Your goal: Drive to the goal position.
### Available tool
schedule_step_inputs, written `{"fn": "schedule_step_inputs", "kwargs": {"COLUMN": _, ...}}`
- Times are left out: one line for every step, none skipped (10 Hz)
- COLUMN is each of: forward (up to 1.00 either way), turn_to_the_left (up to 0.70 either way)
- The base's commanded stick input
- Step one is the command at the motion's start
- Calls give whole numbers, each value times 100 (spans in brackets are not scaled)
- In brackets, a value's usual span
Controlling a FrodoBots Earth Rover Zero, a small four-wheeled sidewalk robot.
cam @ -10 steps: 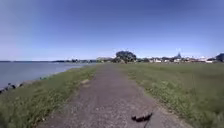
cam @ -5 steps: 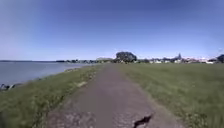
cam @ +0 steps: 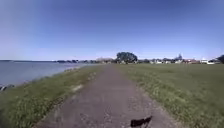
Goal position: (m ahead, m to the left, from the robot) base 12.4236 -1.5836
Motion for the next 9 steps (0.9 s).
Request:
{"fn": "schedule_step_inputs", "kwargs": {"forward": 70, "turn_to_the_left": 0}}
{"fn": "schedule_step_inputs", "kwargs": {"forward": 70, "turn_to_the_left": 0}}
{"fn": "schedule_step_inputs", "kwargs": {"forward": 70, "turn_to_the_left": 0}}
{"fn": "schedule_step_inputs", "kwargs": {"forward": 70, "turn_to_the_left": 0}}
{"fn": "schedule_step_inputs", "kwargs": {"forward": 70, "turn_to_the_left": 0}}
{"fn": "schedule_step_inputs", "kwargs": {"forward": 70, "turn_to_the_left": 0}}
{"fn": "schedule_step_inputs", "kwargs": {"forward": 70, "turn_to_the_left": 0}}
{"fn": "schedule_step_inputs", "kwargs": {"forward": 70, "turn_to_the_left": 0}}
{"fn": "schedule_step_inputs", "kwargs": {"forward": 70, "turn_to_the_left": 0}}
